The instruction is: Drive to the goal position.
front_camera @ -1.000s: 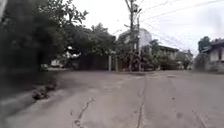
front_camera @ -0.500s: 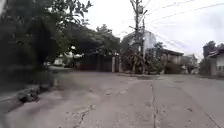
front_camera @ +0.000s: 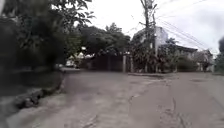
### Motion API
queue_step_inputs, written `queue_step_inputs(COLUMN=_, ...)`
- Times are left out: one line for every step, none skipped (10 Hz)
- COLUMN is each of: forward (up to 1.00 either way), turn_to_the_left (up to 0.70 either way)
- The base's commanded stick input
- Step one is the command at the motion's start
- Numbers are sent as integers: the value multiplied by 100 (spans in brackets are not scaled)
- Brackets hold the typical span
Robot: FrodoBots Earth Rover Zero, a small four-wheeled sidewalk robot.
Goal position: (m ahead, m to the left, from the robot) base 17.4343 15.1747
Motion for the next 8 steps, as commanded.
queue_step_inputs(forward=70, turn_to_the_left=0)
queue_step_inputs(forward=70, turn_to_the_left=0)
queue_step_inputs(forward=70, turn_to_the_left=1)
queue_step_inputs(forward=70, turn_to_the_left=7)
queue_step_inputs(forward=70, turn_to_the_left=26)
queue_step_inputs(forward=70, turn_to_the_left=35)
queue_step_inputs(forward=70, turn_to_the_left=35)
queue_step_inputs(forward=70, turn_to_the_left=35)
